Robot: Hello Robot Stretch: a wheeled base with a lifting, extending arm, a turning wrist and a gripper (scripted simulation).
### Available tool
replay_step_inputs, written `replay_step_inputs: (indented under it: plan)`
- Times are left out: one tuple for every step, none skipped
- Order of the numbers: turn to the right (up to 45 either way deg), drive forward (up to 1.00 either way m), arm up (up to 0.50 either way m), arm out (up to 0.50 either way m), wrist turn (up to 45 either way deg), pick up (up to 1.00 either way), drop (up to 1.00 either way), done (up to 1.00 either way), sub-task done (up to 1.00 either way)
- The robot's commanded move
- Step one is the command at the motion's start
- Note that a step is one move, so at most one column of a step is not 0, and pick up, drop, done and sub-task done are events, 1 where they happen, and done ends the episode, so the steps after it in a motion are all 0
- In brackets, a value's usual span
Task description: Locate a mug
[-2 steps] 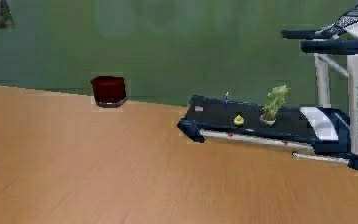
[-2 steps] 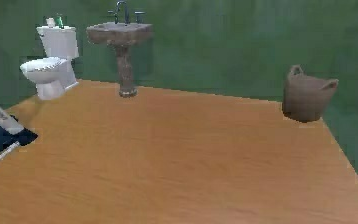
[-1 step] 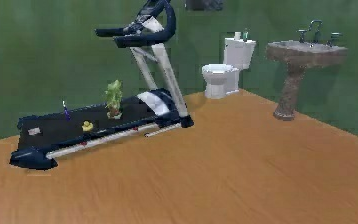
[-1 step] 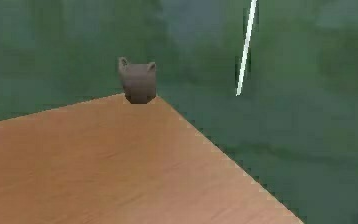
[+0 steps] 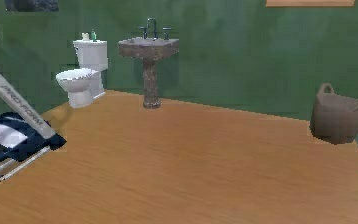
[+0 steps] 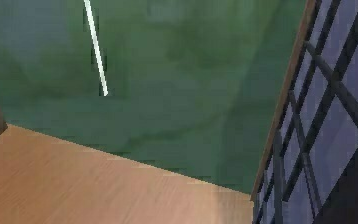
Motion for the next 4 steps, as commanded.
replay_step_inputs:
  plan:
    - [0.0,0.15,0.0,0.0,0.0,0.0,0.0,0.0,0.0]
    - [-45.0,0.0,0.0,0.0,0.0,0.0,0.0,0.0,0.0]
    - [-45.0,0.0,0.0,0.0,0.0,0.0,0.0,0.0,0.0]
    - [-6.0,0.0,0.0,0.0,0.0,0.0,0.0,0.0,0.0]
